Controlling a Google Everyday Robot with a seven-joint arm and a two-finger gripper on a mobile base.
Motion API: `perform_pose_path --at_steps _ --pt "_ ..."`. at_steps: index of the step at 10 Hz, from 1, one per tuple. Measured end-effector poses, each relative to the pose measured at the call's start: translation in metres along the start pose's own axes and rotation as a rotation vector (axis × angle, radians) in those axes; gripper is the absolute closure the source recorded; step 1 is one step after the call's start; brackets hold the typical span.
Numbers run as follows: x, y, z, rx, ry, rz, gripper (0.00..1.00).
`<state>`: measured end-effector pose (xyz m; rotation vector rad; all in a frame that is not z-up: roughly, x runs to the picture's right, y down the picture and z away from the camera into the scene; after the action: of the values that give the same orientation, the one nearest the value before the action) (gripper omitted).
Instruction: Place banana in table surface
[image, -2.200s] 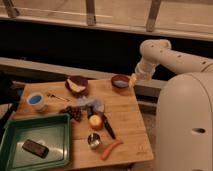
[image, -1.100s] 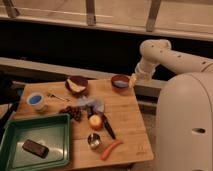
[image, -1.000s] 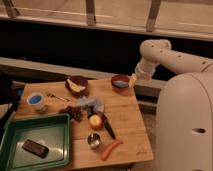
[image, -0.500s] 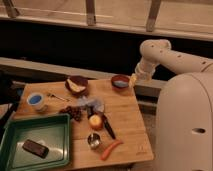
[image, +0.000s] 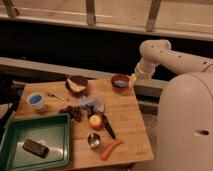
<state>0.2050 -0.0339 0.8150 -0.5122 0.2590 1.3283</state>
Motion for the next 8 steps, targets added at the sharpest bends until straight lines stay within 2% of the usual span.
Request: perform_pose_path --at_steps 1,4,8 --pt "-0.003 0.008 -0.002 0.003 -0.03 -0.028 0.37" --pt "-0.033 0.064 -0.001 -0.023 -0.099 -0.132 0.37" --pt "-0.073 0.144 0.004 -0.065 -0.141 -0.287 0.37"
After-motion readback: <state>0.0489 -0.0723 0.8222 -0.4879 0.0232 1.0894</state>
